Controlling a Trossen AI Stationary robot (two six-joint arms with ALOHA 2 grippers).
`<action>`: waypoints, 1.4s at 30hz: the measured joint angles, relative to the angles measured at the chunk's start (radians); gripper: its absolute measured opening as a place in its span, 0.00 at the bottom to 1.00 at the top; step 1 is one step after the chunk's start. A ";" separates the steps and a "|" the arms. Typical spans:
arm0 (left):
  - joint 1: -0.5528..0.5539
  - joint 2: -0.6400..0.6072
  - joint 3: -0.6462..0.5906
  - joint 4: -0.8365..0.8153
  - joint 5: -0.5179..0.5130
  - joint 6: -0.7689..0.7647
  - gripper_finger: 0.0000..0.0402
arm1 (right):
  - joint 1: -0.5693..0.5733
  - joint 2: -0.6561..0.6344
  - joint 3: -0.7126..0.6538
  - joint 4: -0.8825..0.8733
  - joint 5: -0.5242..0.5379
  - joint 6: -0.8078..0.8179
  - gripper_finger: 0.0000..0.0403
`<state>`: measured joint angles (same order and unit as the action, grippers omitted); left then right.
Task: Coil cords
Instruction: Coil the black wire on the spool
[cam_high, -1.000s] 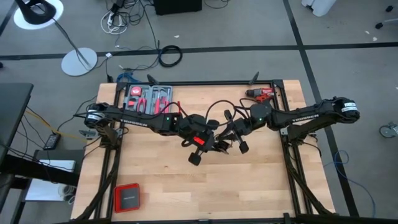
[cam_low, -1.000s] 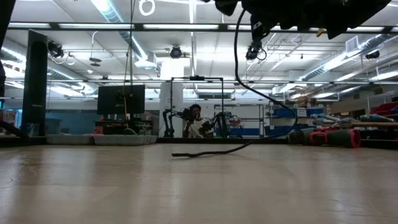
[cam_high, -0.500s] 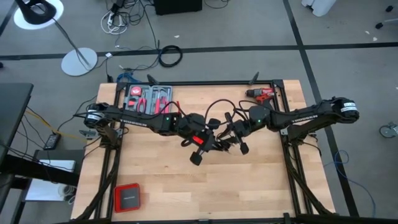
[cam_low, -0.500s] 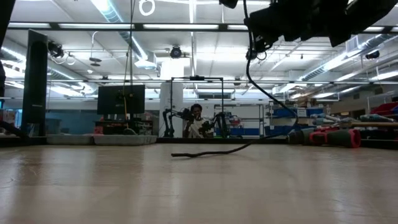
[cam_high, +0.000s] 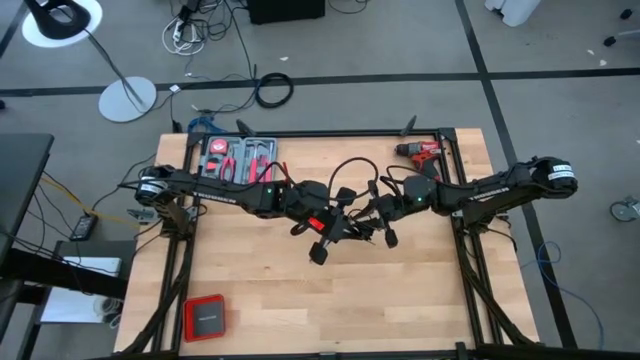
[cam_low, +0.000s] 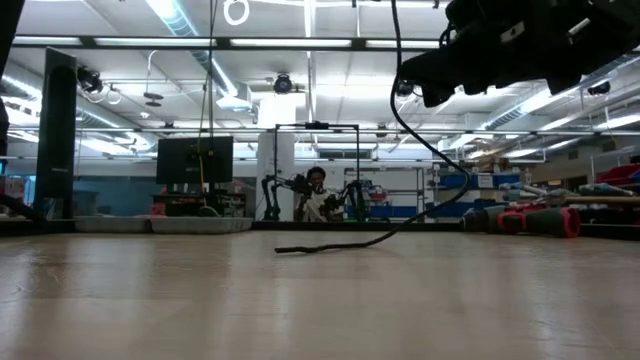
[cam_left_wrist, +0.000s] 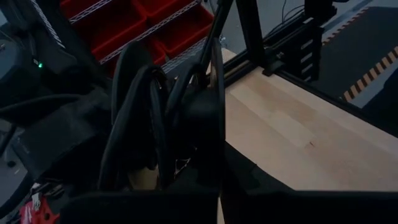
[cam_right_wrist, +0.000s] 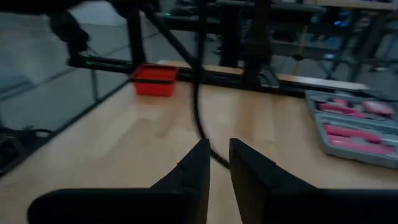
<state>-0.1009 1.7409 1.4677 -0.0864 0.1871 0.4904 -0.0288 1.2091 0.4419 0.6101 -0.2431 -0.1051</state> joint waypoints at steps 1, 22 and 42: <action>0.000 0.000 0.000 0.000 0.000 0.000 0.00 | 0.000 0.000 0.000 -0.001 0.013 -0.012 0.15; -0.024 0.000 0.000 0.000 -0.141 -0.020 0.00 | 0.115 -0.015 -0.065 -0.115 0.405 -0.114 0.11; -0.024 0.000 0.000 -0.012 -0.164 -0.023 0.00 | 0.125 -0.035 -0.087 -0.130 0.598 -0.151 0.27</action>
<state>-0.1253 1.7409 1.4677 -0.0986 0.0235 0.4671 0.0958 1.1744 0.3550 0.4806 0.3551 -0.2565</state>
